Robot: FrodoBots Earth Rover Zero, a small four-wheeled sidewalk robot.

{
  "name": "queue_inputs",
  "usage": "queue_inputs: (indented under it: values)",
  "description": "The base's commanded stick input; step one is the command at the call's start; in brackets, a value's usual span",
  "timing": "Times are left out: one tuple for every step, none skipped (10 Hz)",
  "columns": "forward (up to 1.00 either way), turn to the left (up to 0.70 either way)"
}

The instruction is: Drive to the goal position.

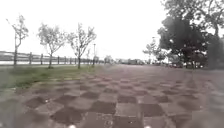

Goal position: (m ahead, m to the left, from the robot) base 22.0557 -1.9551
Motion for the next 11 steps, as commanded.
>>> queue_inputs:
  values:
    - [0.85,-0.24]
    - [0.85,-0.25]
    - [0.85,-0.23]
    - [0.85,-0.05]
    - [0.85,-0.02]
    - [0.85,0.00]
    - [0.85,0.00]
    - [0.85,0.00]
    - [0.85,0.00]
    - [0.85,0.00]
    - [0.85,0.00]
